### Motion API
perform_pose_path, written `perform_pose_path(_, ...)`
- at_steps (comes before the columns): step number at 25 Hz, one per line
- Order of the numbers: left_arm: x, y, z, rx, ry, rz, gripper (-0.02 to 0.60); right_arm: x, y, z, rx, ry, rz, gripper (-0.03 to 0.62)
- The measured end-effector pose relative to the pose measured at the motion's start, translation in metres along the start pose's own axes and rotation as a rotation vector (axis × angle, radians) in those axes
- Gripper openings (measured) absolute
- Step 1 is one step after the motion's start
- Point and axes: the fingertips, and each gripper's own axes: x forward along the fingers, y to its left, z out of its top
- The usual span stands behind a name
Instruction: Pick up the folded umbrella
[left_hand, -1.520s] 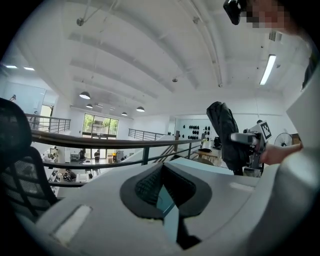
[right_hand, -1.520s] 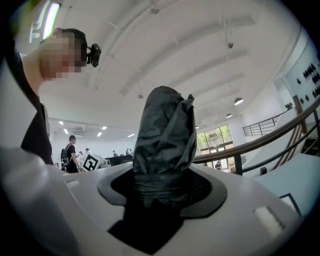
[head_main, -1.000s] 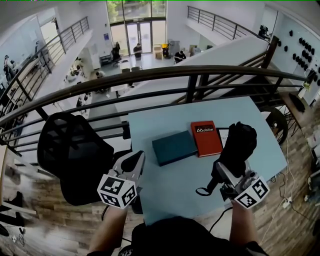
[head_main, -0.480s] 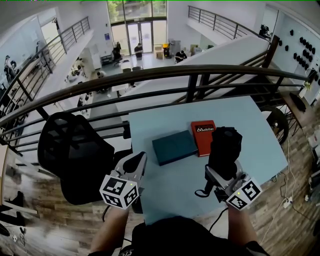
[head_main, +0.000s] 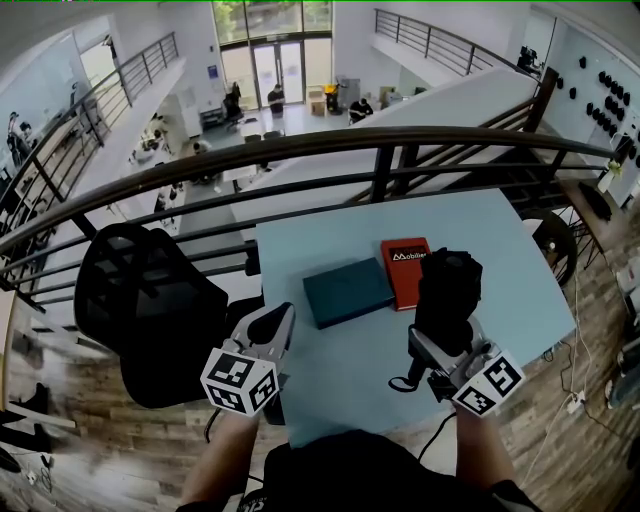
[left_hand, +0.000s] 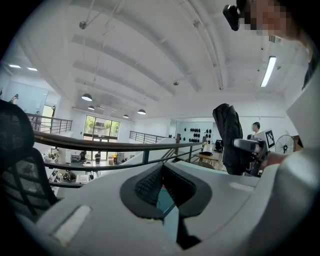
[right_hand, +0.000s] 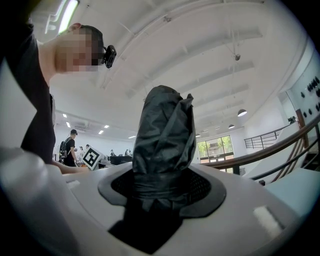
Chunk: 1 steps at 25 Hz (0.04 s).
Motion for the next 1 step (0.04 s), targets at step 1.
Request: perform_pose_path(1,0.0005,-0.0007,-0.0002,0.000,0.000,-0.001,0.006,-0.0005,-0.0002,0.0007,0.000,-0.001,0.001,0.250)
